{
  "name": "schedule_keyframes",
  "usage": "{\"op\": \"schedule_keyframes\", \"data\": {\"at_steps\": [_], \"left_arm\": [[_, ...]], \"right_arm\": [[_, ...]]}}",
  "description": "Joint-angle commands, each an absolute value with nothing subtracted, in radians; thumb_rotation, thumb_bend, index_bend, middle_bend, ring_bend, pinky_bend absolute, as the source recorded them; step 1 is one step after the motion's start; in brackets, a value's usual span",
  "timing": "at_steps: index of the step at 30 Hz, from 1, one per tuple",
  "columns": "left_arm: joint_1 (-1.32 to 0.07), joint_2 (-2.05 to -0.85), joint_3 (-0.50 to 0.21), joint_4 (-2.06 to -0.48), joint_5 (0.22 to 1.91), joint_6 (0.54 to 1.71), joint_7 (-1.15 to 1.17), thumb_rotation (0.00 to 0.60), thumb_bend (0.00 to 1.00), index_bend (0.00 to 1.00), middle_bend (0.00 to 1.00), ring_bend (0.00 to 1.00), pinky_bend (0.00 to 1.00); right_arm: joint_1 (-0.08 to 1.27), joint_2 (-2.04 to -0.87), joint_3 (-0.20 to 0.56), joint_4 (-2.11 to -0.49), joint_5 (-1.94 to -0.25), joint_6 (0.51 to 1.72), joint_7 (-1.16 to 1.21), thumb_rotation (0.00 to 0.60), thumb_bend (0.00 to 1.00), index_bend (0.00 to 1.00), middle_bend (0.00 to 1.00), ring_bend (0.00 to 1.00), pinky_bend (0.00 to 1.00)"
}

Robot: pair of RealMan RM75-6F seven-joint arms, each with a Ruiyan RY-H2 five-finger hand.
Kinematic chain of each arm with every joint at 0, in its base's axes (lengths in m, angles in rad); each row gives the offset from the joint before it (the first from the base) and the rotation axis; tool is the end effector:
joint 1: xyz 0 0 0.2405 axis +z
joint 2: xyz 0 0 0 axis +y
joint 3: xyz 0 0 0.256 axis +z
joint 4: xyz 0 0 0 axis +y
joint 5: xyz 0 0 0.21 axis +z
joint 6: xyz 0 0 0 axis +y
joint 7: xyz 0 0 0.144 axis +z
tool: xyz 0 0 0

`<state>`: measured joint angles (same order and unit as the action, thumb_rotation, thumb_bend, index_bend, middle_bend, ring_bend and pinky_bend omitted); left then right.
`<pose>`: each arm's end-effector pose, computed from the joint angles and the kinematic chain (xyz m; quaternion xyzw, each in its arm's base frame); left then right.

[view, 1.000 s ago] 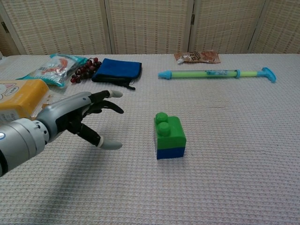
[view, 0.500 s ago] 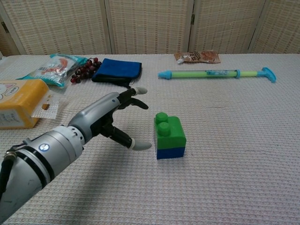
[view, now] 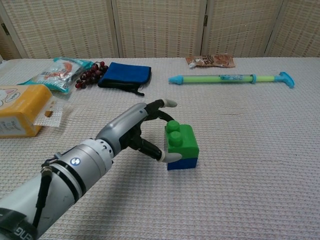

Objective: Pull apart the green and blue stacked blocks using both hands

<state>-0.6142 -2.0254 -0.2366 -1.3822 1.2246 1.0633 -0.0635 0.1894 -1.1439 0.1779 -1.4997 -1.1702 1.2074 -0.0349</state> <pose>-0.0717 0.2680 -0.1217 -0.5621 -0.6047 -0.5188 0.2219 -0.3546 -0.2384 0.1658 0.5395 -0.4543 0.3087 0.6382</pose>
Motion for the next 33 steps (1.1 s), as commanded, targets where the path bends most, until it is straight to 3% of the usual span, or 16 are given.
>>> {"op": "schedule_keyframes", "data": {"at_steps": [1, 13, 27, 30, 33], "left_arm": [[-0.63, -2.055, -0.247, -1.316, 1.249, 1.052, -0.119, 0.6, 0.21, 0.16, 0.35, 0.07, 0.0], [-0.658, -2.11, -0.27, -1.177, 1.277, 1.058, -0.178, 0.6, 0.21, 0.18, 0.4, 0.09, 0.0], [-0.655, -2.126, -0.266, -1.134, 1.278, 1.071, -0.159, 0.6, 0.23, 0.25, 0.51, 0.13, 0.0], [-0.653, -2.134, -0.267, -1.123, 1.28, 1.082, -0.154, 0.6, 0.27, 0.28, 0.55, 0.16, 0.0], [-0.649, -2.143, -0.273, -1.114, 1.274, 1.092, -0.153, 0.6, 0.38, 0.32, 0.61, 0.19, 0.0]], "right_arm": [[0.191, -1.143, 0.176, -1.497, -1.174, 1.205, -0.028, 0.6, 0.4, 0.0, 0.0, 0.0, 0.0], [0.197, -1.134, 0.171, -1.493, -1.172, 1.188, -0.007, 0.6, 0.4, 0.0, 0.0, 0.0, 0.0], [0.203, -1.134, 0.166, -1.492, -1.178, 1.182, 0.003, 0.6, 0.4, 0.0, 0.0, 0.0, 0.0], [0.204, -1.135, 0.165, -1.492, -1.176, 1.181, 0.002, 0.6, 0.4, 0.0, 0.0, 0.0, 0.0], [0.205, -1.137, 0.165, -1.489, -1.175, 1.18, 0.001, 0.6, 0.4, 0.0, 0.0, 0.0, 0.0]]}}
